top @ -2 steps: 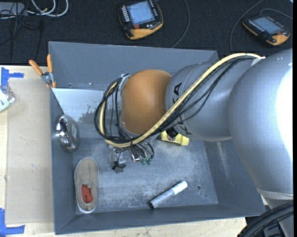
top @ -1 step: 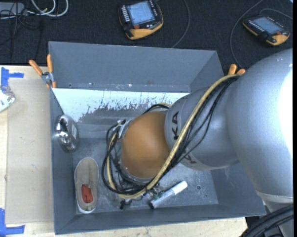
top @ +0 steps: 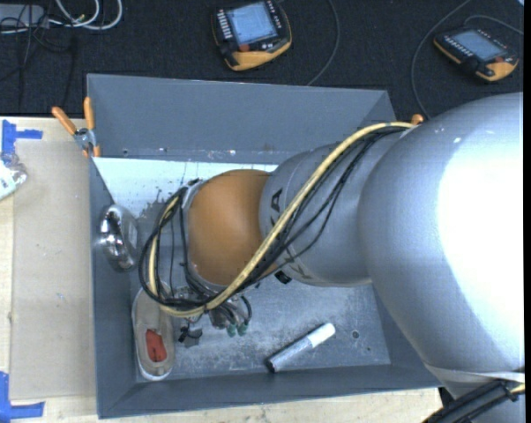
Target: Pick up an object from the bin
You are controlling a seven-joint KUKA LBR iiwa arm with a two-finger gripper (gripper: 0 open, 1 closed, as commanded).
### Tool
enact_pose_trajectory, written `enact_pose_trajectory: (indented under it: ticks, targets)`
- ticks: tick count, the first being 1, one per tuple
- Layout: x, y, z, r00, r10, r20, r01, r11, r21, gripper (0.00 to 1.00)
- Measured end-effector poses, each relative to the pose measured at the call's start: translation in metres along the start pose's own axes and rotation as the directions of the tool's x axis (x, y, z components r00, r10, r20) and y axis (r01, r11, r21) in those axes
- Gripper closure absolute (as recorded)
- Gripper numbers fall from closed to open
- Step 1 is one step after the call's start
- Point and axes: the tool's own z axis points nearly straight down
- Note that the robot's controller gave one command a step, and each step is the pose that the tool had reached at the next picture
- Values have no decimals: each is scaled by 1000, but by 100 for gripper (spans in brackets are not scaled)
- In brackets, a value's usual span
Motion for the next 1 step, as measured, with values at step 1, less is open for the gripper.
enact_pose_trajectory:
  ticks: [1]
  targets:
    - [17, -17, -110, 999, 33, 7, -33, 999, -1, 100]
